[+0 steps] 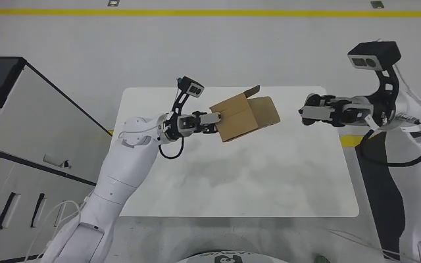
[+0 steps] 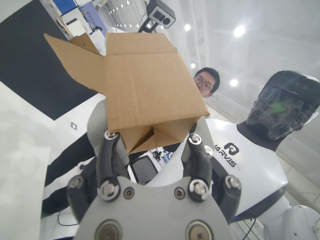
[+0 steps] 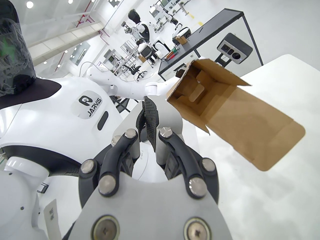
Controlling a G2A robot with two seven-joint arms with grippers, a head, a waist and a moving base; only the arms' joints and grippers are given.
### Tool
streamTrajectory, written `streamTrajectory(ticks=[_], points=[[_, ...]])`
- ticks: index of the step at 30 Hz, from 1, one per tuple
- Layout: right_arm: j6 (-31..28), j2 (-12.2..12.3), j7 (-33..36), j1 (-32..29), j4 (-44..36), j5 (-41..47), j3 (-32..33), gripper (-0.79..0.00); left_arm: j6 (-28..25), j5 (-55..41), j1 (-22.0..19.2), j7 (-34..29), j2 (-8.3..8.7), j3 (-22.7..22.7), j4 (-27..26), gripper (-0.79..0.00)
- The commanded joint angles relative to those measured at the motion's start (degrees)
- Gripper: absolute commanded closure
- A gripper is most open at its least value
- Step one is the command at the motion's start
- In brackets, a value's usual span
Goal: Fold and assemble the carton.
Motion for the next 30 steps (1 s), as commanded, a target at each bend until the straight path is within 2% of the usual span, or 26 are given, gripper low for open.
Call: streamTrajectory(ticks=[1, 11, 18, 30], points=[[1.1, 0.1, 0.1, -1.0, -0.2, -0.4, 0.4, 0.0, -0.1, 0.0, 0.0, 0.1, 0.01, -0.1, -0.1, 0.0], [1.6, -0.1, -4.2, -3.4, -1.5, -6.6, -3.2, 0.0, -0.3, -0.2, 0.1, 0.4, -0.05, -0.1, -1.3, 0.0], [1.0, -0.5, -6.5, -2.2, -0.8, -9.0, -6.0, 0.0, -0.2, 0.1, 0.7, 0.8, -0.15, 0.6, -2.5, 0.0], [-0.3, -1.1, -6.6, 1.0, 1.8, -9.0, -10.2, 0.0, -0.4, 0.3, 0.7, 0.8, -0.35, 1.4, -2.3, 0.0]])
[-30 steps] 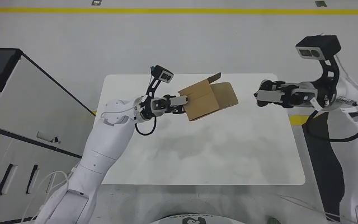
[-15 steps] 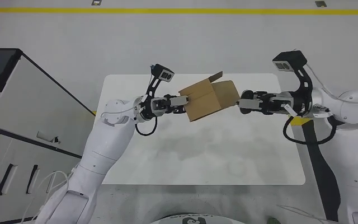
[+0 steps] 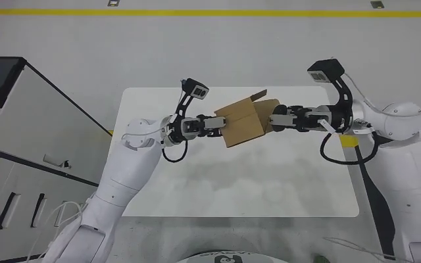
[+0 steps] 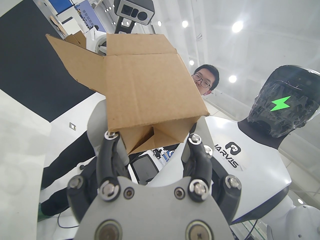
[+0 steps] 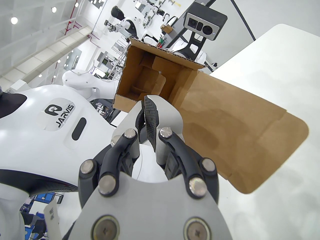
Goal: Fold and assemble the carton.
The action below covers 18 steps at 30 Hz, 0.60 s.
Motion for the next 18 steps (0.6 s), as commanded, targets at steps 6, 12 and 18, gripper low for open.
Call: streamTrajectory(ticks=[6, 12, 18], points=[[-0.9, -0.5, 0.2, 2.2, 1.6, 0.3, -3.1, 0.0, -0.1, 0.2, -0.3, -0.2, -0.1, 0.4, 0.5, 0.0], [-1.3, -1.1, 0.3, 3.6, 2.5, 0.9, -6.1, 0.0, -0.2, 0.5, -0.1, 0.1, -0.1, 0.3, 0.4, 0.0], [-1.5, -1.4, 0.0, 4.9, 2.7, 0.7, -6.8, 0.0, -0.4, 0.6, 0.0, 0.1, -0.08, 0.2, 0.3, 0.0]])
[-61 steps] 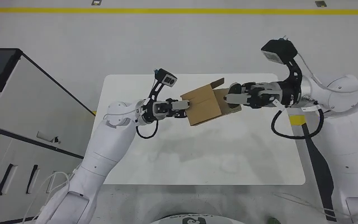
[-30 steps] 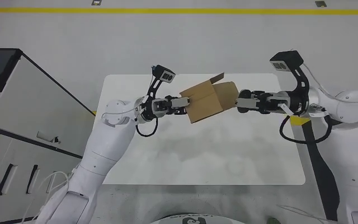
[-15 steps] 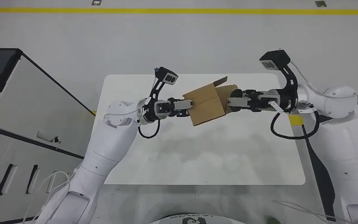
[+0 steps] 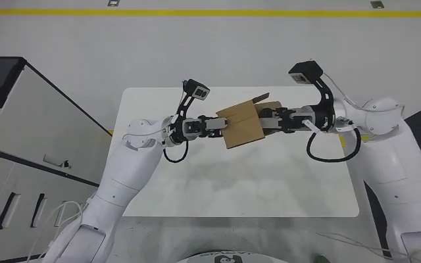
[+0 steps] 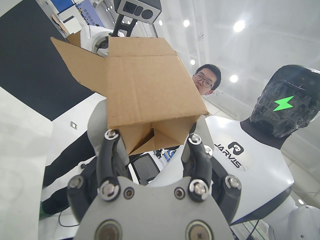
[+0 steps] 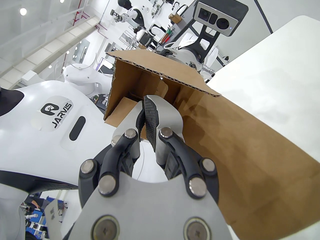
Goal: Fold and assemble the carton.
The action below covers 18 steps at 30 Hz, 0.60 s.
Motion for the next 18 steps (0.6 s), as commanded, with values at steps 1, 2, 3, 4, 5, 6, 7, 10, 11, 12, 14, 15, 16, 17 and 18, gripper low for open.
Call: streamTrajectory(ticks=[1, 2, 3, 4, 5, 6, 7, 10, 11, 12, 14, 15, 16, 17, 18], points=[[0.1, 0.0, 0.0, 0.2, -0.1, -0.1, 0.4, 0.0, 0.0, 0.0, 0.0, -0.1, 0.01, -0.1, 0.0, 0.0], [0.2, 0.1, 0.1, 0.3, -0.2, -0.3, 0.6, 0.0, 0.0, 0.0, 0.0, -0.1, 0.01, -0.1, 0.0, 0.0], [0.2, 0.1, 0.2, 0.3, -0.3, -0.3, 0.7, 0.0, 0.0, 0.0, 0.0, -0.1, 0.02, -0.1, 0.1, 0.0], [0.2, 0.1, 0.2, 0.2, -0.4, -0.3, 0.8, 0.0, -0.1, 0.0, 0.0, -0.2, 0.03, -0.2, 0.1, 0.0], [0.3, 0.1, 0.3, 0.2, -0.5, -0.3, 0.8, 0.0, -0.2, -0.2, 0.0, -0.2, 0.02, -0.2, 0.1, 0.0], [0.3, 0.1, 0.3, 0.1, -0.6, -0.2, 0.6, 0.0, -0.2, -0.2, 0.0, -0.3, 0.02, -0.3, 0.2, 0.0], [0.4, 0.0, 0.3, -0.1, -0.6, -0.2, 0.3, 0.0, -0.2, -0.3, -0.1, -0.4, 0.03, -0.3, 0.2, 0.0], [0.4, -0.1, 0.2, -0.2, -0.7, 0.1, -0.1, 0.0, 0.0, -0.5, -0.3, -0.7, 0.02, -0.4, 0.6, 0.0], [0.4, -0.1, 0.1, -0.2, -0.7, 0.2, 0.2, 0.0, -0.1, -0.7, -0.4, -0.8, 0.01, -0.4, 0.7, 0.0], [0.5, 0.0, 0.1, -0.2, -0.6, 0.4, 0.6, 0.0, -0.1, -0.8, -0.5, -0.8, 0.0, -0.4, 0.8, 0.0], [0.1, 0.1, -0.3, -0.4, -0.5, 2.2, 2.0, 0.0, -0.2, -0.9, -0.6, -1.0, 0.0, -0.5, 1.1, 0.0], [0.0, 0.2, -0.2, -0.7, -0.3, 3.2, 2.8, 0.0, -0.2, -0.9, -0.6, -1.1, -0.01, -0.5, 1.2, 0.0], [0.0, 0.3, 0.2, -0.8, -0.3, 3.5, 3.6, 0.0, -0.2, -0.8, -0.7, -1.1, 0.0, -0.5, 1.2, 0.0], [0.0, 0.4, 0.5, -0.9, -0.3, 3.9, 4.4, 0.0, -0.2, -0.8, -0.6, -1.0, 0.0, -0.5, 1.2, 0.0], [0.0, 0.5, 0.5, -1.1, -0.3, 4.4, 5.2, 0.0, -0.2, -0.8, -0.6, -0.9, 0.01, -0.6, 1.2, 0.0]])
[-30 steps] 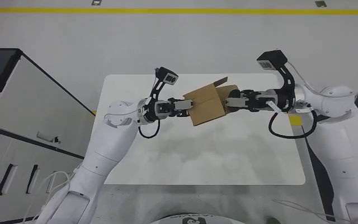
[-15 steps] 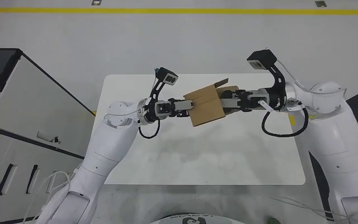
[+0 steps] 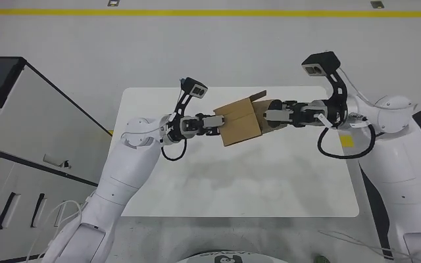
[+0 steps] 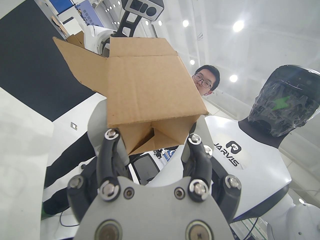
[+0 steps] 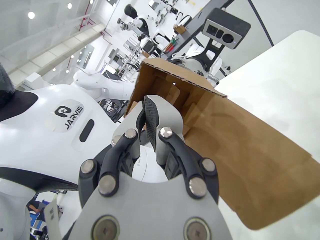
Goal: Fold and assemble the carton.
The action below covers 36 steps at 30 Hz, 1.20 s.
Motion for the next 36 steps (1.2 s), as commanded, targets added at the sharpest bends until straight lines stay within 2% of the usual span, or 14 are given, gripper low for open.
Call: streamTrajectory(ticks=[1, 3, 9, 16, 23, 36], points=[[0.0, 0.2, 0.2, -0.3, -0.1, 1.0, 1.7, 0.0, 0.1, 0.2, 0.2, 0.1, 0.03, -0.1, -0.1, 0.0], [-0.3, 0.4, 0.0, -0.6, -0.1, 2.0, 3.6, 0.0, 0.1, 0.2, 0.4, 0.3, 0.06, -0.2, -0.4, 0.0], [0.9, 0.9, -0.4, 0.0, 0.2, -2.5, 6.4, 0.0, 0.2, -0.3, 0.9, -1.1, 0.16, -0.3, -1.3, 0.0], [0.5, 0.5, -3.2, 3.2, 0.7, -4.6, 3.8, 0.0, 0.5, -1.3, 0.5, -3.7, 0.17, -0.1, -1.2, 0.0], [-0.2, -0.2, -3.0, 6.1, 3.6, -5.3, -0.4, 0.0, 0.7, -2.2, 0.2, -5.3, 0.16, 0.1, -0.9, 0.0], [-0.7, -1.3, 1.7, 7.9, 6.5, -0.8, -5.7, 0.0, 1.4, -2.6, -0.6, -5.7, 0.06, 0.3, -0.1, 0.0]])
